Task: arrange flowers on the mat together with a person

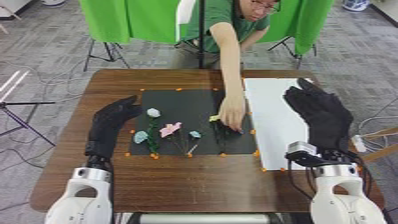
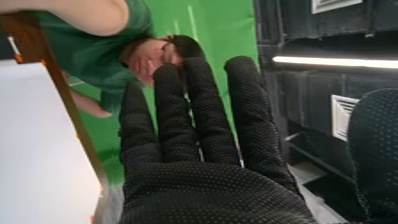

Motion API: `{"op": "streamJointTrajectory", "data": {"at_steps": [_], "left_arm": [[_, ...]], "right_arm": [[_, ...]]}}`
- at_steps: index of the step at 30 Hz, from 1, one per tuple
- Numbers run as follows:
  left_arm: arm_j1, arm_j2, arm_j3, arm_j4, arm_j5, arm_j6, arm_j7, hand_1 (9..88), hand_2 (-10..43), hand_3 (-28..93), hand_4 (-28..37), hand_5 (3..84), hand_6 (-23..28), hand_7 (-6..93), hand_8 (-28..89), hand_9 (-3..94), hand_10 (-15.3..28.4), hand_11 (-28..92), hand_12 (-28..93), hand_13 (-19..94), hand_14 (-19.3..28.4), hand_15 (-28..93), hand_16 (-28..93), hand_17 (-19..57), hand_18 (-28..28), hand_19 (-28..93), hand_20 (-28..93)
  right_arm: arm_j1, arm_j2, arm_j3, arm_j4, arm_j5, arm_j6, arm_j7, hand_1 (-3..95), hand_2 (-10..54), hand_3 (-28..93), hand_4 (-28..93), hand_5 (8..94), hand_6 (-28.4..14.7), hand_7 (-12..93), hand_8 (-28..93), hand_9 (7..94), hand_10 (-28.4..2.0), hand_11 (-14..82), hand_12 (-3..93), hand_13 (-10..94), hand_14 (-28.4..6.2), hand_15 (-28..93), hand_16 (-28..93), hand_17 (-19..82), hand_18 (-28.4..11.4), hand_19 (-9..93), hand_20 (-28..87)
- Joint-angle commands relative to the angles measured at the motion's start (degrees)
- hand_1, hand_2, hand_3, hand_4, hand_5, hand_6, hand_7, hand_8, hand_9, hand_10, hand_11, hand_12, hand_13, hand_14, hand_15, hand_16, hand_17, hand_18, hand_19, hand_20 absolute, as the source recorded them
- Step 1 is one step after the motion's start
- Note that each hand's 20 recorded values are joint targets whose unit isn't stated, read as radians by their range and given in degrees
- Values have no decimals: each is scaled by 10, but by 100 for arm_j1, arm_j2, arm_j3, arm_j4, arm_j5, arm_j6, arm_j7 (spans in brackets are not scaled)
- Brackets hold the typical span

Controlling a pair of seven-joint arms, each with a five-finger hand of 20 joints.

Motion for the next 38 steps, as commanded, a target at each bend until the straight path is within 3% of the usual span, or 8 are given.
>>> {"op": "streamJointTrajectory", "data": {"at_steps": [1, 4, 6, 7, 11, 13, 21, 38], "left_arm": [[-82, 1, -43, 27, 64, -138, -132, 279, 26, 658, -210, 493, 46, 160, -61, 491, 143, 221, 136, 392, 198, 245, 4, 83, 156, 180, 193], [-101, 3, -44, 9, -244, 141, -135, 279, 25, 658, -208, 493, 45, 160, -61, 491, 143, 220, 136, 392, 197, 244, 4, 83, 156, 180, 193], [-65, -48, -110, -8, -118, -5, -255, 279, 25, 658, -208, 494, 46, 160, -61, 491, 144, 221, 136, 392, 198, 244, 4, 83, 156, 181, 194], [-58, -52, -126, 0, -19, 31, -64, 279, 25, 658, -208, 494, 46, 159, -62, 491, 144, 221, 136, 392, 198, 245, 5, 83, 156, 180, 194], [10, -25, -66, -10, -150, 101, -203, 278, 24, 660, -209, 494, 45, 160, -62, 491, 143, 221, 137, 394, 198, 248, 4, 83, 156, 181, 194], [82, -50, -54, -31, -50, 91, -146, 279, 25, 659, -210, 494, 45, 160, -62, 492, 143, 220, 137, 394, 198, 248, 4, 83, 156, 180, 194], [183, -7, 122, -58, -325, 650, 269, 285, 26, 660, -208, 496, 47, 164, -62, 485, 142, 220, 136, 398, 198, 249, 3, 100, 159, 195, 202], [313, -87, 17, -164, -588, 554, 238, 283, 26, 660, -207, 501, 49, 170, -65, 492, 145, 225, 135, 400, 199, 254, 1, 101, 158, 196, 209]], "right_arm": [[-97, -28, -10, -59, -285, -140, -131, 50, 68, 778, -166, 503, -2, 114, -80, 501, -150, 64, 145, 377, -132, 126, 157, 224, -137, 29, 303], [31, 42, -104, -35, -89, 126, 85, 52, 68, 777, -167, 503, -2, 115, -80, 501, -150, 64, 145, 379, -132, 126, 158, 224, -138, 30, 303], [-153, 87, 24, -140, 0, -19, 244, 52, 68, 779, -166, 505, -2, 116, -81, 502, -151, 64, 145, 379, -133, 127, 160, 223, -138, 32, 305], [-52, 159, -13, -75, -115, -9, 134, 53, 68, 779, -166, 505, -2, 116, -81, 502, -151, 65, 145, 380, -134, 127, 161, 223, -139, 33, 306], [-81, 170, -54, -98, -60, 143, 236, 55, 67, 776, -167, 506, -3, 117, -81, 503, -150, 65, 146, 383, -137, 128, 165, 224, -142, 38, 307], [-56, 135, -49, -77, -221, 88, 212, 55, 67, 777, -166, 506, -4, 116, -80, 503, -149, 65, 146, 385, -137, 128, 166, 224, -143, 40, 307], [-103, 159, -2, -114, -357, 77, 408, 56, 65, 777, -166, 510, -12, 107, -83, 501, -150, 63, 145, 379, -138, 122, 166, 224, -143, 37, 302], [-93, 179, -64, -51, -288, -5, 577, 48, 70, 767, -164, 491, -25, 87, -79, 477, -153, 58, 135, 363, -137, 115, 159, 219, -142, 30, 292]]}}
